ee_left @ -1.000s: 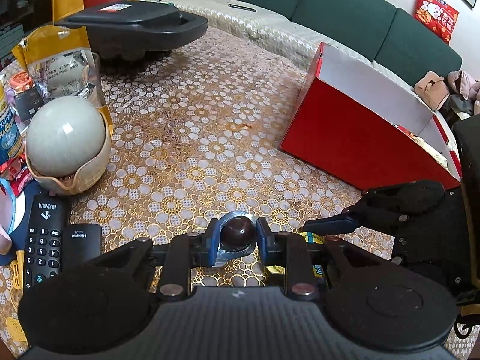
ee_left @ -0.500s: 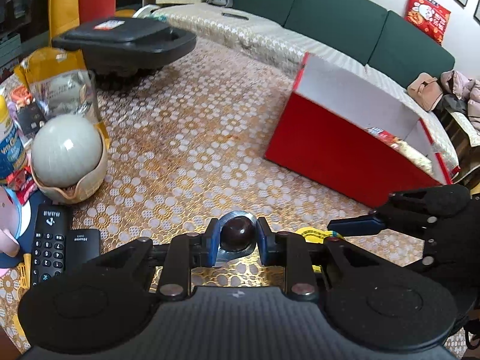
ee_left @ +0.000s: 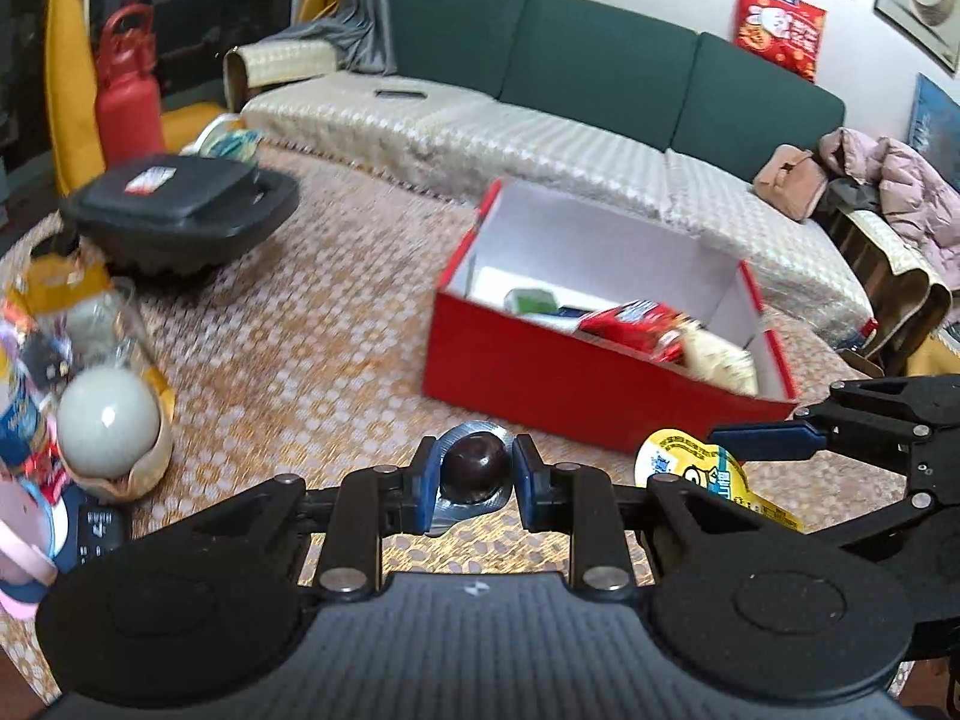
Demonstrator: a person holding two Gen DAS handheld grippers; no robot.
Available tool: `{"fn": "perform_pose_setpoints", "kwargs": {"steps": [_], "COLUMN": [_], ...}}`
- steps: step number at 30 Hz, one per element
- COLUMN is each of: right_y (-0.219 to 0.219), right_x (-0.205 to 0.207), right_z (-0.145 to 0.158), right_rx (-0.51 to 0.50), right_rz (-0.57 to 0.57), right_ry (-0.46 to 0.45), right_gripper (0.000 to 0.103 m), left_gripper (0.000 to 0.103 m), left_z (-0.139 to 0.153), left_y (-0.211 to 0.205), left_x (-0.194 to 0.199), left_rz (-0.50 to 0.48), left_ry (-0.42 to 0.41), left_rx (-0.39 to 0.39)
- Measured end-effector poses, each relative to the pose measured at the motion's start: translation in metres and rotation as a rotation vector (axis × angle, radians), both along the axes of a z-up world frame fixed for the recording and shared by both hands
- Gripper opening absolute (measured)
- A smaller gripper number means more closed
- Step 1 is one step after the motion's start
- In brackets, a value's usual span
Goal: Organize snacks
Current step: 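Carry the dark candy and yellow lollipop over the red box with both tools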
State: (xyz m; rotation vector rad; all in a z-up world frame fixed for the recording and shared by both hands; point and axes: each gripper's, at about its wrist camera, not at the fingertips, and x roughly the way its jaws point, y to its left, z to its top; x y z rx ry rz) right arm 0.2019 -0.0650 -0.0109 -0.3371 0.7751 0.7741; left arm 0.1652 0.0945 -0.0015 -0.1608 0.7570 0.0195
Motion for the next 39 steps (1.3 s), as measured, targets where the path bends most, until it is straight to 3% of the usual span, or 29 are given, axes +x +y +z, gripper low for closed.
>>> {"fn": "perform_pose_setpoints", "kwargs": {"steps": [10, 19, 27, 39], "right_y": [-0.05, -0.076, -0.088, -0.088], "right_x": [0.007, 0.039, 0.087, 0.143], "right_z": [0.036, 0.049, 0.04, -0.009], "right_rx": [0.088, 0.127, 0.127, 0.054], "right_rz": [-0.158, -0.266, -0.358, -0.443], "right_ry": [-0.063, -0.087, -0.058, 0.017], "right_gripper": [0.059, 0.059, 0.059, 0.059], "left_gripper": [0.025, 0.025, 0.025, 0.025], "left_z": [0.045, 0.059, 0.039, -0.019], "left_y": [-0.04, -0.066, -0.077, -0.083], "left_x": [0.026, 0.071, 0.12, 0.173], "left_rz": [-0.077, -0.129, -0.149, -0.176], "left_ry": [-0.056, -0.036, 0.038, 0.153], "left_rx": [0.073, 0.103, 0.128, 0.164]}}
